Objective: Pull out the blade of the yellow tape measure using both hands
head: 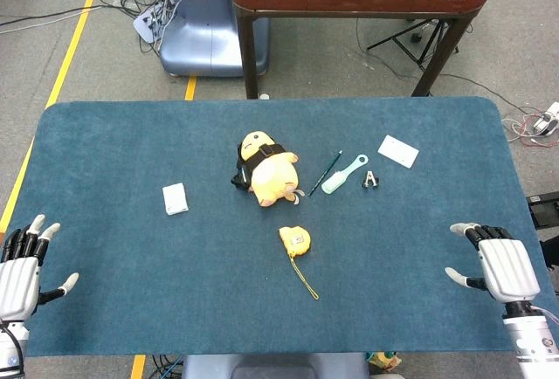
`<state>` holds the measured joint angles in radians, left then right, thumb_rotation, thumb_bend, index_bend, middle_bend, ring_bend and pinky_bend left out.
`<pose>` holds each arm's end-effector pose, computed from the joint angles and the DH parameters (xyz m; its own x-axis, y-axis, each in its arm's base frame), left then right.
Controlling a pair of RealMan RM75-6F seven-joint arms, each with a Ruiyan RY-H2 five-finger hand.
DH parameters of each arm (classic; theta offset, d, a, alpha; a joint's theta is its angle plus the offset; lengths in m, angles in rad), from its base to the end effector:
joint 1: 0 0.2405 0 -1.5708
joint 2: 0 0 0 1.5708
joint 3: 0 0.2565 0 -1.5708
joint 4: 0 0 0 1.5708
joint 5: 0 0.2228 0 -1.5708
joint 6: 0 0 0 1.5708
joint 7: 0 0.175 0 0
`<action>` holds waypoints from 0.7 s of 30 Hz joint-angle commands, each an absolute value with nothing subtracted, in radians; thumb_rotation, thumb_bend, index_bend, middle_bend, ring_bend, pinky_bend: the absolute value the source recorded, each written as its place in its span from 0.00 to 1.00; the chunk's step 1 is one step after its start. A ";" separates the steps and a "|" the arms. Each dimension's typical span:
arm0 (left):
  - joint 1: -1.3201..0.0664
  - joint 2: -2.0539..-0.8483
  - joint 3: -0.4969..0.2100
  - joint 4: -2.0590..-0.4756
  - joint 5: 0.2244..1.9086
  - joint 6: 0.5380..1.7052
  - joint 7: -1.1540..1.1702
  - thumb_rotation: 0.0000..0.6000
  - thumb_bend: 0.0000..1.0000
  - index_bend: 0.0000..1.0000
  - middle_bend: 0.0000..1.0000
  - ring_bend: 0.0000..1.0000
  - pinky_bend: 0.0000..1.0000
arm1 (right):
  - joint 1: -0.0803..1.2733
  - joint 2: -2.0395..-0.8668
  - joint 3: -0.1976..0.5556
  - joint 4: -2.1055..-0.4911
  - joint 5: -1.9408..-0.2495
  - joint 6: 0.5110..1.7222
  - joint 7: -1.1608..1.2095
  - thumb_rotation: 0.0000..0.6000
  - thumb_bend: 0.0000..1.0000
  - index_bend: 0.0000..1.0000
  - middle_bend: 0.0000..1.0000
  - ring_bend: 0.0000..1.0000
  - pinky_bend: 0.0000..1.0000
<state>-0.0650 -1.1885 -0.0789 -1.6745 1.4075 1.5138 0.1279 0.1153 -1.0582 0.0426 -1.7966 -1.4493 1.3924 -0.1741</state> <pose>-0.3109 0.2110 0.1335 0.3846 -0.0274 0.9227 0.9198 0.0960 -0.3805 -0.2887 -0.2162 0.1353 0.4372 -0.1030 0.8935 -0.8989 -0.0170 0.4379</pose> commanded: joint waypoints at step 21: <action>-0.041 -1.171 -0.064 -1.705 1.441 1.548 0.105 1.00 0.17 0.14 0.00 0.00 0.00 | 0.339 -1.145 0.061 -1.859 -1.581 1.135 -0.280 1.00 0.21 0.33 0.38 0.35 0.31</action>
<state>-0.0419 -1.1724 -0.0646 -1.7039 1.4397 1.5471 0.1048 0.2954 -1.1211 0.0545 -1.8469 -1.5653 1.1854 -0.2489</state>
